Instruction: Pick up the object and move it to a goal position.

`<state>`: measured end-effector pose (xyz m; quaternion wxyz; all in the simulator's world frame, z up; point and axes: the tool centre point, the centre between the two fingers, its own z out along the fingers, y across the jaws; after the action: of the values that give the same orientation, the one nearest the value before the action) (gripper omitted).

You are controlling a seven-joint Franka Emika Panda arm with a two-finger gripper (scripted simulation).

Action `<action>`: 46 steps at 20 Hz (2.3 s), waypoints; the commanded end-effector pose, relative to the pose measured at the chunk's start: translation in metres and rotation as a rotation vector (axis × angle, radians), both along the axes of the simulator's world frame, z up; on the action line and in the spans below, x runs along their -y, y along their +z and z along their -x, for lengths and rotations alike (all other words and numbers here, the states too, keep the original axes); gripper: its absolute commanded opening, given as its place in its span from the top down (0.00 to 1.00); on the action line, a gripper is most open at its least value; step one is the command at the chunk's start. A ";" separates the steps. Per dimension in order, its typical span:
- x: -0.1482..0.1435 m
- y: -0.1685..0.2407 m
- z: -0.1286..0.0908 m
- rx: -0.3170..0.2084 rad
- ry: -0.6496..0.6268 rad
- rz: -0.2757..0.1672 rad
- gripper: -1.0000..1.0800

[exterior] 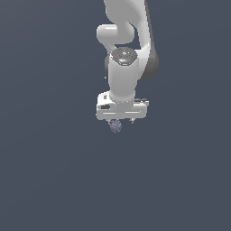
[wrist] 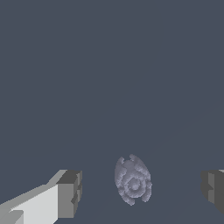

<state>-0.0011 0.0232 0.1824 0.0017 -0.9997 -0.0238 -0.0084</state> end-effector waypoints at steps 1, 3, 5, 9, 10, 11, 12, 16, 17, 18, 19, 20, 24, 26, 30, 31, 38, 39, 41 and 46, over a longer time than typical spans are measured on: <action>0.000 0.000 0.000 0.000 0.000 0.000 0.04; 0.002 0.001 -0.001 0.001 0.000 0.001 0.04; 0.009 0.004 -0.002 0.003 -0.001 0.005 0.04; 0.025 0.012 -0.006 0.008 -0.006 0.014 0.04; 0.026 0.013 -0.007 0.009 -0.006 0.014 0.04; 0.025 0.013 -0.007 0.009 -0.006 0.014 0.04; 0.025 0.012 -0.006 0.009 -0.006 0.014 0.04; 0.025 0.007 -0.004 0.007 0.006 0.014 0.04; 0.025 0.004 -0.003 0.007 0.012 0.014 0.04; 0.025 0.001 -0.001 0.006 0.019 0.014 0.04; 0.025 -0.002 0.001 0.005 0.027 0.014 0.04; 0.025 -0.006 0.003 0.004 0.037 0.014 0.04; 0.025 -0.027 0.015 -0.001 0.087 0.013 0.04; 0.025 -0.040 0.023 -0.004 0.119 0.013 0.04; 0.025 -0.066 0.041 -0.010 0.185 0.010 0.04; 0.025 -0.071 0.044 -0.011 0.198 0.010 0.04; 0.024 -0.091 0.062 -0.016 0.256 0.006 0.04; 0.024 -0.092 0.063 -0.016 0.260 0.006 0.04; 0.024 -0.093 0.064 -0.016 0.262 0.006 0.04; 0.024 -0.098 0.063 -0.017 0.258 0.006 0.04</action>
<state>-0.0637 -0.0010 0.0875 -0.0001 -0.9883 -0.1522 0.0000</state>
